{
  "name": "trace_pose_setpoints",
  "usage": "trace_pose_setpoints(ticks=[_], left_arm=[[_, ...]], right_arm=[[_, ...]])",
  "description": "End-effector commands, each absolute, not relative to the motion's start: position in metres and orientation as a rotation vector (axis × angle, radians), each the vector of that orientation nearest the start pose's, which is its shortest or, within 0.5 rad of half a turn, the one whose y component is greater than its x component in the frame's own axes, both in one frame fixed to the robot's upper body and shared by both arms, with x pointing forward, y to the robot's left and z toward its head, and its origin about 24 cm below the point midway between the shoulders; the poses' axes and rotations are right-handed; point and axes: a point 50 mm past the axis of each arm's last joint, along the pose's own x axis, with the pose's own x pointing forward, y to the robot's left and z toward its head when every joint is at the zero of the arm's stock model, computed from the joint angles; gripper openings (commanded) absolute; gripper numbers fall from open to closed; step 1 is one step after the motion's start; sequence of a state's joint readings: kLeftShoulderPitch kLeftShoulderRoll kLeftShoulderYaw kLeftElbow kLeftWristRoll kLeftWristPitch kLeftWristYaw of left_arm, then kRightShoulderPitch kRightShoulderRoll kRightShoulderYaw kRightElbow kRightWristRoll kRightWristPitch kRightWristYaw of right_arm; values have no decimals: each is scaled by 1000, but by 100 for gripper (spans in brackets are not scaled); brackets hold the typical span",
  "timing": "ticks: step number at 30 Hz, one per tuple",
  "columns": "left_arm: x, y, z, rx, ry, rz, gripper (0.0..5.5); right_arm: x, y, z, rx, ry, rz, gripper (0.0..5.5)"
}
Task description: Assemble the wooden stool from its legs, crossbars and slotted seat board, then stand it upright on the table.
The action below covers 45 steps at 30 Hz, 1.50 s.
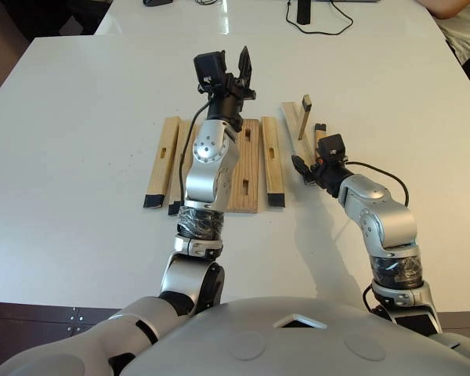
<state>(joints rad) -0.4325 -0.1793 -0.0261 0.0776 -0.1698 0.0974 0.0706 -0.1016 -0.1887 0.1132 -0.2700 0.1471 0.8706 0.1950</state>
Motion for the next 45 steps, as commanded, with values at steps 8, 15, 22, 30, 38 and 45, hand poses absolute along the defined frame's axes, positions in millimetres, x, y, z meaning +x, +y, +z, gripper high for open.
trace_pose_setpoints(ticks=[8,15,22,30,38,45], left_arm=[[319,58,132,-374,-186,-170,236],[321,58,132,-379,-190,-164,236],[324,66,133,-410,-189,-130,236],[302,120,193,-1087,-317,-556,279],[264,125,212,-1183,-186,-989,378],[246,122,219,-1036,-50,-1217,378]], right_arm=[[260,-133,40,-144,583,346,297],[262,-138,40,-176,572,306,207],[279,-139,74,-16,402,258,202],[281,-147,145,668,164,798,202],[237,-159,190,754,34,1296,202],[222,-155,197,700,143,1442,202]])
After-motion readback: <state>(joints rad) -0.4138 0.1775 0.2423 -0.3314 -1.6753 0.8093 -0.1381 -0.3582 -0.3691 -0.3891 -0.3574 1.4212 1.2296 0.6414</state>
